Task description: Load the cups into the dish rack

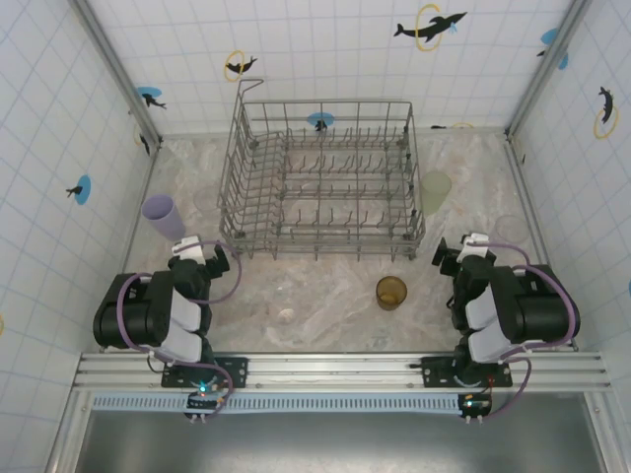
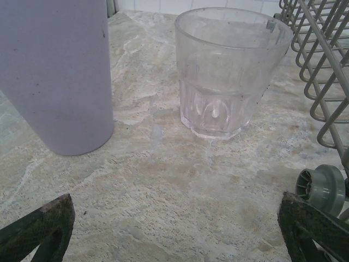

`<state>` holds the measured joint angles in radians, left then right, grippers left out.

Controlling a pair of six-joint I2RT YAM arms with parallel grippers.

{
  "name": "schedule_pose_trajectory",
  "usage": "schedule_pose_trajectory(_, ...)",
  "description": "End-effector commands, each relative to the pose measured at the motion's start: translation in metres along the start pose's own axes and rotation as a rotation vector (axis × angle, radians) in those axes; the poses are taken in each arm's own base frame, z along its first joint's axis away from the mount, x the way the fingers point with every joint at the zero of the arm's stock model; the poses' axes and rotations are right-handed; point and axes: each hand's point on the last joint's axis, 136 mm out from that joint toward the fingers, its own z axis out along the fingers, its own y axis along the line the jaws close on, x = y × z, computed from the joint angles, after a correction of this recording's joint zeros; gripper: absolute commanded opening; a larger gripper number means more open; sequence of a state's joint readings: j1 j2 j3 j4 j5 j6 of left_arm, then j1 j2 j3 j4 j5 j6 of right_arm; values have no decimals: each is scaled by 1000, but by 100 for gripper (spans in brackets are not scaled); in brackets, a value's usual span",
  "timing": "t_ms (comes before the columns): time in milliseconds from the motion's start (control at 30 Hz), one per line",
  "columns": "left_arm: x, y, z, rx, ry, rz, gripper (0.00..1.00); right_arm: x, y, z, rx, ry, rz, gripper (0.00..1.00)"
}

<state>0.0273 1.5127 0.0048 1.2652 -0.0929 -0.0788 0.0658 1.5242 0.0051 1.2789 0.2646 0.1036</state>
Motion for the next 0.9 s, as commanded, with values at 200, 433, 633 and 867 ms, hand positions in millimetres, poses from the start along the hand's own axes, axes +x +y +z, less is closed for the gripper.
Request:
schedule_pose_trajectory(200,-1,0,-1,7,-5,-1,98,4,-3,-5,9,7,-7,100)
schedule_pose_trajectory(433,-2,0,-1,8,-9,0,98,3,-3,-5,8,4,-7,100)
schedule_pose_trajectory(633,-2,-1,-1,13,-10,3,98,4,-3,-5,10,3,-9,100)
schedule_pose_trajectory(867,-3,1,4,-4,6,0,98,-1,-7,-7,41,-9,-3,100)
